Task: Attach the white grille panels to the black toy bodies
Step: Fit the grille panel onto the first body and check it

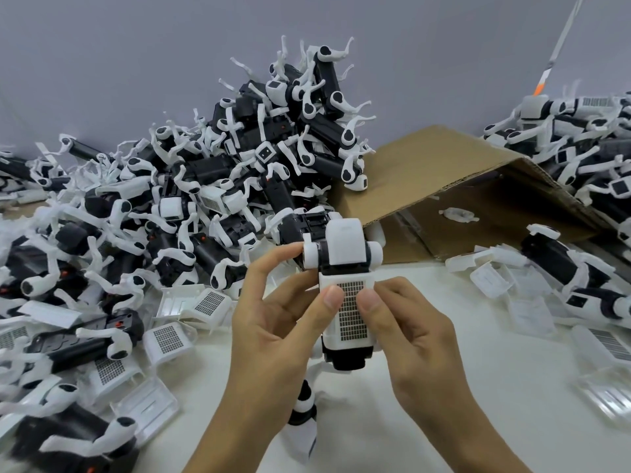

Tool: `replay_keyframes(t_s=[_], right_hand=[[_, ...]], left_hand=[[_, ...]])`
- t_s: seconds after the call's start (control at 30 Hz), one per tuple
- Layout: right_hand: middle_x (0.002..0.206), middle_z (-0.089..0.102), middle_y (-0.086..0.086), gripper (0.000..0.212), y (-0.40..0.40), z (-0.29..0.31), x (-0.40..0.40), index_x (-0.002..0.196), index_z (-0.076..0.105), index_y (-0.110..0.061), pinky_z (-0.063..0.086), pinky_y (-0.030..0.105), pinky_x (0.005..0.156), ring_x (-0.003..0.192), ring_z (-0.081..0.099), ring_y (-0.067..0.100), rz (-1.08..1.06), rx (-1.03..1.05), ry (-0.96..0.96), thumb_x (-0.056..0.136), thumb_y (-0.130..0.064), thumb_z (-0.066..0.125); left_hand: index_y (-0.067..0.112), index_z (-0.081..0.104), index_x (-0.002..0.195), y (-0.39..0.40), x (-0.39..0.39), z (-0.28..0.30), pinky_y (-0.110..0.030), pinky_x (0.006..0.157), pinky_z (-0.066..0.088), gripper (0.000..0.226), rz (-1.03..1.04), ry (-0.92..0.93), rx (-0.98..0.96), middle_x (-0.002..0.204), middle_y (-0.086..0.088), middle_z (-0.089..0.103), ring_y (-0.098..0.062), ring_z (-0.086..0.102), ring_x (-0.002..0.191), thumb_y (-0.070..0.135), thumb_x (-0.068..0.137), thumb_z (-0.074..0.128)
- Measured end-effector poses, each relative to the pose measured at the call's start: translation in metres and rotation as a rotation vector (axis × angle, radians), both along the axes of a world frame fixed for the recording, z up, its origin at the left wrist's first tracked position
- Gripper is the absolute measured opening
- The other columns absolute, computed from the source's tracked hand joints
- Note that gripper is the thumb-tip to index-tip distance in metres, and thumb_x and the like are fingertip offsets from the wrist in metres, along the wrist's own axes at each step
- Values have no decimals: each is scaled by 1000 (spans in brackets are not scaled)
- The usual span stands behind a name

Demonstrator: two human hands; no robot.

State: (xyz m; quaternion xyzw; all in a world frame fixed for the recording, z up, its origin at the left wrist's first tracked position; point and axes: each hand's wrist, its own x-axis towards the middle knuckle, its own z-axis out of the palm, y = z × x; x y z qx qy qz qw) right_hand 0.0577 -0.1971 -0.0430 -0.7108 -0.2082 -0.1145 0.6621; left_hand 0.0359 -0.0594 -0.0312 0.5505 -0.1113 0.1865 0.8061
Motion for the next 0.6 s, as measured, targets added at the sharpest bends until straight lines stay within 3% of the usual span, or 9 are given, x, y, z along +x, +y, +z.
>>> replay_keyframes(t_s=[0.1, 0.27, 0.47, 0.6], right_hand=[[92, 66, -8, 28, 0, -1, -2, 98, 72, -48, 56, 53, 69, 90, 65, 23, -43, -4, -38, 88, -67, 54], [97, 72, -10, 43, 1, 2, -3, 100, 72, -45, 60, 39, 68, 92, 69, 19, -121, 52, -23, 85, -78, 49], [92, 73, -3, 40, 1, 5, -6, 96, 76, -36, 60, 32, 65, 85, 69, 21, -110, 111, 11, 84, -70, 58], [86, 75, 3, 33, -2, 6, -5, 92, 78, -27, 58, 25, 63, 80, 73, 17, -23, 204, 148, 79, -56, 69]], left_hand=[[32, 60, 120, 0, 0, 0, -32, 81, 59, 42, -13, -17, 51, 114, -13, 74, -28, 72, 106, 19, 85, 79], [32, 58, 127, -1, -2, -1, -30, 85, 58, 54, -68, -56, 90, 121, -12, 72, -29, 70, 112, 13, 80, 75], [32, 60, 129, -4, -1, -1, -29, 83, 59, 53, -15, -59, 88, 118, -10, 74, -27, 72, 108, 16, 81, 74], [36, 61, 127, -7, -2, -2, -34, 84, 59, 51, -21, -36, 98, 117, -10, 74, -29, 72, 107, 21, 80, 74]])
